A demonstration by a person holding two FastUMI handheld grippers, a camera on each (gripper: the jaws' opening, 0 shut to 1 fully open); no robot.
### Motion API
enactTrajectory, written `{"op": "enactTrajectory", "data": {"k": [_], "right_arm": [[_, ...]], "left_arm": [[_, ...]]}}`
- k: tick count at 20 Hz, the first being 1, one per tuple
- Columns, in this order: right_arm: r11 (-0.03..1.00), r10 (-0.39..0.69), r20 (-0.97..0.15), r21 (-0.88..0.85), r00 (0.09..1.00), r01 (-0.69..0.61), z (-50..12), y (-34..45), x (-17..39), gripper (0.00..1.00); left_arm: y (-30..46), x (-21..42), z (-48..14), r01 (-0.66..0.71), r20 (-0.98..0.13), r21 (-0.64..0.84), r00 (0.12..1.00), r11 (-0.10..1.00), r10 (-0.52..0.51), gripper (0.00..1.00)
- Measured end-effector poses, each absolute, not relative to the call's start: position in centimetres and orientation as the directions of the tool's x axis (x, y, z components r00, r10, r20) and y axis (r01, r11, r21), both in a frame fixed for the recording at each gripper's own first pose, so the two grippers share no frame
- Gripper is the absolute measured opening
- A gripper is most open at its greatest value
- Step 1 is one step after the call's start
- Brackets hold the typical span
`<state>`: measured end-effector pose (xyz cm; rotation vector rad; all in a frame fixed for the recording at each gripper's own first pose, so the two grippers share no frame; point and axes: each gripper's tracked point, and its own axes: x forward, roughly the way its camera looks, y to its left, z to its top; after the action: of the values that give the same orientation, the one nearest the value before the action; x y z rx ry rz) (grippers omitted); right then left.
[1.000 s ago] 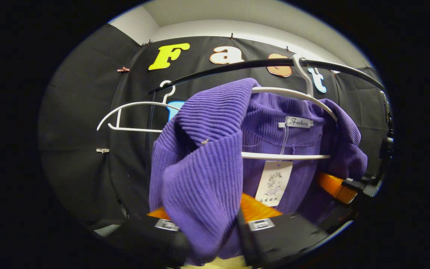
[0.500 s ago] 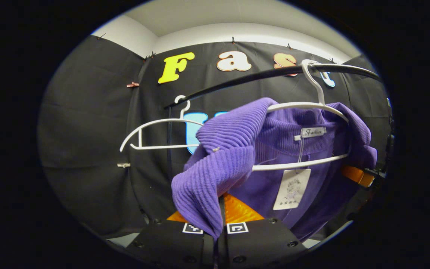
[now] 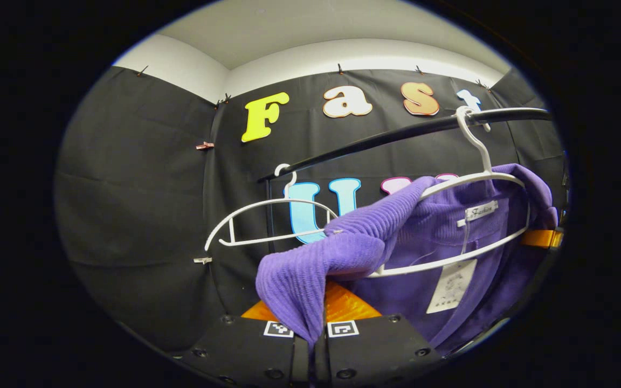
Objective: Grasp the clothes on the hanger with both hands and then place them into the laundry hamper below.
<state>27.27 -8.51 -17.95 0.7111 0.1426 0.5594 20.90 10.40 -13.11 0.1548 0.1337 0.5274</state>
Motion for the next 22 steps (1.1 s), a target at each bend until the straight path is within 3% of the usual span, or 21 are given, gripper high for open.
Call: {"op": "enactTrajectory", "data": {"k": [6, 10, 12, 15, 22], "right_arm": [[0.518, 0.661, 0.103, 0.655, 0.743, -0.551, -16.9, -6.9, 24.6, 0.14], [0.454, 0.677, 0.178, 0.662, 0.714, -0.596, -14.9, -5.8, 24.2, 0.14], [0.368, 0.684, 0.265, 0.68, 0.68, -0.634, -12.4, -4.9, 24.1, 0.14], [0.3, 0.634, 0.374, 0.688, 0.677, -0.661, -9.2, -5.8, 25.5, 0.14], [0.235, 0.521, 0.434, 0.755, 0.735, -0.612, -7.3, -7.6, 29.9, 0.14]], "left_arm": [[12.6, 21.5, -8.5, -0.527, 0.015, 0.185, 0.846, 0.83, 0.533, 0.08], [14.6, 22.8, -6.5, -0.533, 0.052, 0.198, 0.844, 0.823, 0.534, 0.08], [15.5, 23.5, -6.5, -0.53, 0.048, 0.2, 0.845, 0.824, 0.532, 0.09], [16.8, 24.3, -8.3, -0.518, -0.002, 0.192, 0.849, 0.834, 0.528, 0.08], [17.0, 24.8, -14.7, -0.47, -0.126, 0.156, 0.863, 0.869, 0.49, 0.09]]}}
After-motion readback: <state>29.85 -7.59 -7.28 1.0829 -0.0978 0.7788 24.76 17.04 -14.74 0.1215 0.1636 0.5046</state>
